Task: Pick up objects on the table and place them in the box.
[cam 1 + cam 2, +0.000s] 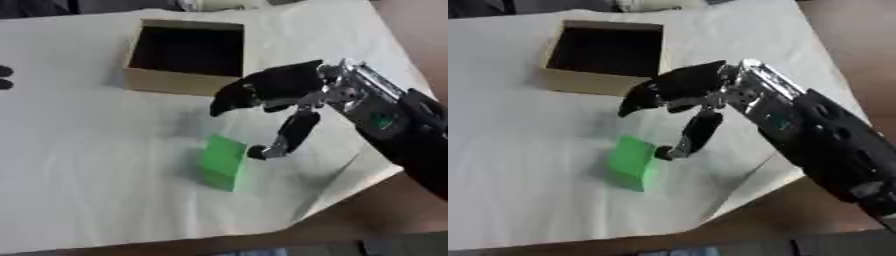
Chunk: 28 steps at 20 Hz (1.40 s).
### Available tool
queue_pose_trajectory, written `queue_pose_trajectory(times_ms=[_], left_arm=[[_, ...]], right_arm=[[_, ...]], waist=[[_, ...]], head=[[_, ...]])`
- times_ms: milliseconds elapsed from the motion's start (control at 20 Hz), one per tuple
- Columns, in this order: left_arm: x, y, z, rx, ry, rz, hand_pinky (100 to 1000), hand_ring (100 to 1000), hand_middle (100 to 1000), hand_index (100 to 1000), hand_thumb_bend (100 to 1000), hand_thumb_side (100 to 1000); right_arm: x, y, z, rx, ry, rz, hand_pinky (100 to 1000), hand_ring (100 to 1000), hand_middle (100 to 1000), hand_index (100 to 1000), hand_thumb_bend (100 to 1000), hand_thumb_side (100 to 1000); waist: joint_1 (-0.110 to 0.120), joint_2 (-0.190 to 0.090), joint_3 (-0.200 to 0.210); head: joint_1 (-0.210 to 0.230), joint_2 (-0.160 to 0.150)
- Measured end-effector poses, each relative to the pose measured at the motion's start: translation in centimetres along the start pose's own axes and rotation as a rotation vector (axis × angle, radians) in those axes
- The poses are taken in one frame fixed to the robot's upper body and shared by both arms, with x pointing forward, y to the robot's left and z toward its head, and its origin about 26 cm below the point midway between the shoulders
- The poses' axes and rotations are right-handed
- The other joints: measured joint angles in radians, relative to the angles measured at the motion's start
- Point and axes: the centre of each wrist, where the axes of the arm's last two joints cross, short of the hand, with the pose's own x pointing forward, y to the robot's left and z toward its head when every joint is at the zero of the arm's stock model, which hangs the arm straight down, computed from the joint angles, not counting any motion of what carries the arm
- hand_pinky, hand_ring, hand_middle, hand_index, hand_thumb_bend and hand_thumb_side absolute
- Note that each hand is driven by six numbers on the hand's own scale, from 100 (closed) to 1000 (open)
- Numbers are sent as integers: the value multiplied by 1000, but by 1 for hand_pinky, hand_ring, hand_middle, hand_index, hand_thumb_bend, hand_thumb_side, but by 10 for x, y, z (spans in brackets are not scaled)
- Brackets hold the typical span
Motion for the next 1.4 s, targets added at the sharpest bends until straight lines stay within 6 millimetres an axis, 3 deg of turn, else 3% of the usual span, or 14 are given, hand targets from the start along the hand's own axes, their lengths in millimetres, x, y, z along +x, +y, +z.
queue_pose_trajectory(times_ms=[550, 1250, 1300, 1350, 1400], left_arm=[[1, 0, -2, -7, -7, 5, 814, 721, 738, 927, 100, 958], [2, -2, -3, -10, -9, 16, 815, 721, 738, 928, 100, 960], [2, -2, -3, -10, -9, 16, 816, 721, 738, 928, 100, 960], [2, -2, -3, -10, -9, 16, 816, 721, 738, 928, 100, 960], [2, -2, -3, -10, -9, 16, 816, 721, 738, 928, 100, 960]], right_arm=[[-1, 17, -11, 17, -8, -24, 929, 1000, 935, 1000, 245, 531], [3, 19, -19, 27, -16, 53, 939, 978, 944, 985, 193, 487], [4, 18, -20, 28, -15, 61, 940, 978, 944, 976, 193, 486], [4, 18, -20, 27, -16, 68, 941, 978, 943, 957, 251, 463], [5, 17, -21, 25, -17, 75, 941, 978, 945, 955, 184, 474]], waist=[[-3, 6, 7], [-12, 9, 20], [-12, 9, 19], [-12, 9, 19], [-12, 9, 19]], head=[[2, 8], [2, 9], [2, 9], [2, 9], [2, 9]])
